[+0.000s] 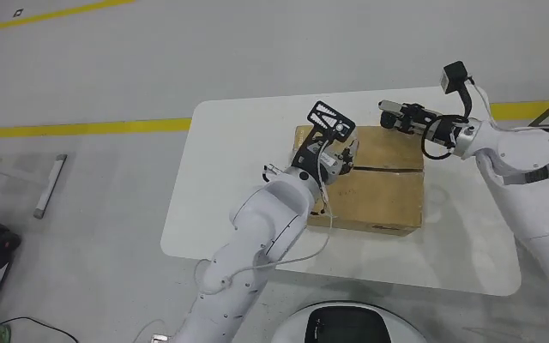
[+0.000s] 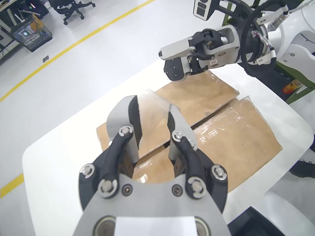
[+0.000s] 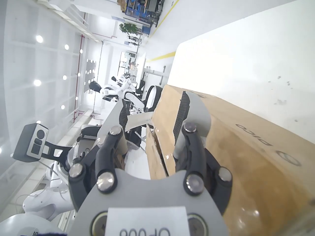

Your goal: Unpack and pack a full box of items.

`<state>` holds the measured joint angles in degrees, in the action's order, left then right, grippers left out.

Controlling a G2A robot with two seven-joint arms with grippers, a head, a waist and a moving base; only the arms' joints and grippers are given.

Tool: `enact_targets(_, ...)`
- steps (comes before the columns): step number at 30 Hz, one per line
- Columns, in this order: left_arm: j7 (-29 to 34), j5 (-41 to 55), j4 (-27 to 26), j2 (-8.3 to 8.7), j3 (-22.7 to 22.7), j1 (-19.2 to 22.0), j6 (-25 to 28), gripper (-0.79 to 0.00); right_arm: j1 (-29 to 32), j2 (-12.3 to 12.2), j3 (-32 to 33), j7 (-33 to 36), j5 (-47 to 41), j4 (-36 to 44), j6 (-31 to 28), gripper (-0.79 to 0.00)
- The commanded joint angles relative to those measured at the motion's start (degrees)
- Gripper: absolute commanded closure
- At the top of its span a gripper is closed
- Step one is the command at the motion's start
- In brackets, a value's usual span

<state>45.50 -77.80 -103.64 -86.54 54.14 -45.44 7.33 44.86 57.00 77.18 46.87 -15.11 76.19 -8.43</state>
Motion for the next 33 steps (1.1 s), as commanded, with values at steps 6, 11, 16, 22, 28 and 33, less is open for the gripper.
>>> enact_targets(6,-0.2,0.0,2.8,-0.82,-2.9,1.8,0.0,-0.385,6.3,-1.5,7.3,1.2,-0.7,3.8,-0.2,-0.56)
enact_targets(11,-0.4,-0.5,4.9,-1.37,-4.9,2.3,-0.3,-0.385,10.0,-2.2,11.2,1.9,-1.1,6.0,-0.6,-0.631)
enact_targets(16,-0.7,-1.0,6.8,-2.02,-7.2,2.4,-0.9,-0.357,12.8,-2.8,14.0,2.8,-1.5,7.4,-1.2,-0.68)
enact_targets(22,-0.4,-1.4,8.0,-2.76,-9.5,2.4,-1.0,-0.332,14.8,-3.2,15.8,3.6,-2.0,7.5,-1.9,-0.696)
enact_targets(28,0.0,-1.8,9.2,-3.45,-11.3,2.4,-0.7,-0.372,15.2,-3.3,16.3,4.2,-2.8,7.5,-2.3,-0.69)
enact_targets(33,0.0,-1.8,10.7,-4.11,-12.0,3.0,-1.1,-0.64,15.3,-3.5,16.8,4.7,-3.0,7.2,-2.7,-0.699)
